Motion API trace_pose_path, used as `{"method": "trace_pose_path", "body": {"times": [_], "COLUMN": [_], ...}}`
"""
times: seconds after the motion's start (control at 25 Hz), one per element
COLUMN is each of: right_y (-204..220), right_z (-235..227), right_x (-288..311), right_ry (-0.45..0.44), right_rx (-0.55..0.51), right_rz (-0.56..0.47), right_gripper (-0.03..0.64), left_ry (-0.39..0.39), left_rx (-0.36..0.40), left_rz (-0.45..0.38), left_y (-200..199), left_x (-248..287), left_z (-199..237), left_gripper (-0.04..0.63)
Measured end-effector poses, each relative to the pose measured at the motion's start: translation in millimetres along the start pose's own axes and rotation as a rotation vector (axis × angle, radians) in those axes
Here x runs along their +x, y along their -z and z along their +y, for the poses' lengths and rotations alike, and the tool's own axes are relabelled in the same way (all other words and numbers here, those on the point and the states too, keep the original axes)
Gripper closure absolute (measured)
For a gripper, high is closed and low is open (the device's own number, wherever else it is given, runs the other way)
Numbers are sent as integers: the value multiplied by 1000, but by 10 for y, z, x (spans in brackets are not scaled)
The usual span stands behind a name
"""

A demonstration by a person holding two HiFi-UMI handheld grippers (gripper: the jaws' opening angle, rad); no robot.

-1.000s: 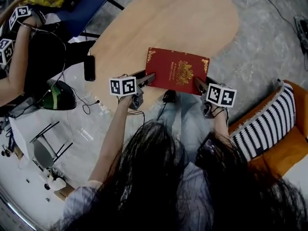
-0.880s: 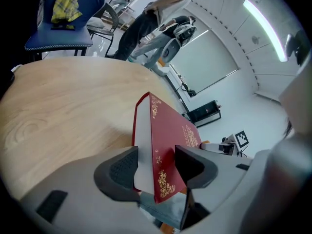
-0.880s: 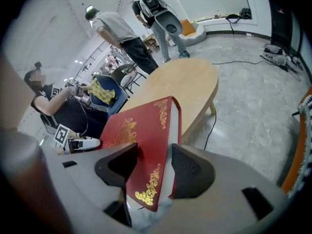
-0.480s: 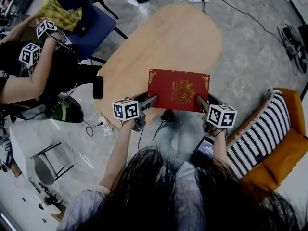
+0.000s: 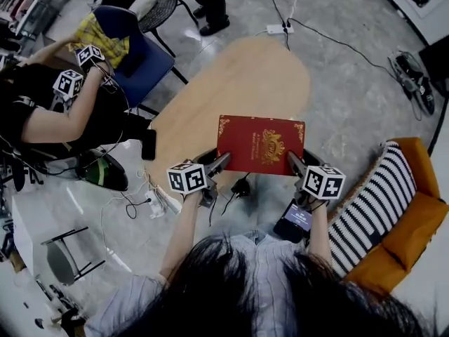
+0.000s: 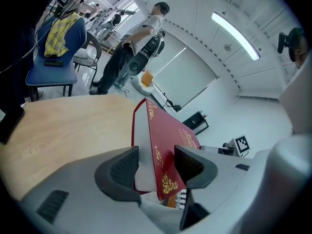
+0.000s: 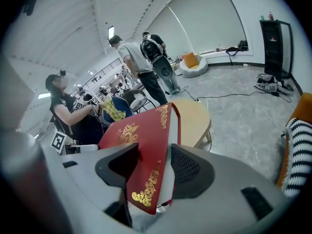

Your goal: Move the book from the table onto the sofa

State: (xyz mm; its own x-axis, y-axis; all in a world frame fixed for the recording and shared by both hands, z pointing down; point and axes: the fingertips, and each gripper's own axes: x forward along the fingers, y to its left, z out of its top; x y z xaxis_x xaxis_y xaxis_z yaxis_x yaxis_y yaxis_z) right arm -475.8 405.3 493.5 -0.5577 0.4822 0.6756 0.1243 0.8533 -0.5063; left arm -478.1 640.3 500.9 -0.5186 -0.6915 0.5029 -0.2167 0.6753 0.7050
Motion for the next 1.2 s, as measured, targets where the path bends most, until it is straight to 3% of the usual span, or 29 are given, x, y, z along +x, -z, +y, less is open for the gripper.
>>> {"method": "trace_pose_path", "body": {"times": [0.6,0.96,1.2], "right_y": [83,541,684], "right_z": [304,140,-257], "right_x": [-766,-1143,-1576], "right_ry": [65,171,253], "right_rx": [-9,58,154], "right_rz": [-129,-158,-223], "right_gripper": [394,397,397], "left_ry": [99,192,271], "left_rx": [114,198,269], "left_rz": [-4,127,216], "left_y": [17,351,505], "left_x": [-392,-223,176], "left_z": [-542,-725,-1156], "left_gripper": [359,359,359]}}
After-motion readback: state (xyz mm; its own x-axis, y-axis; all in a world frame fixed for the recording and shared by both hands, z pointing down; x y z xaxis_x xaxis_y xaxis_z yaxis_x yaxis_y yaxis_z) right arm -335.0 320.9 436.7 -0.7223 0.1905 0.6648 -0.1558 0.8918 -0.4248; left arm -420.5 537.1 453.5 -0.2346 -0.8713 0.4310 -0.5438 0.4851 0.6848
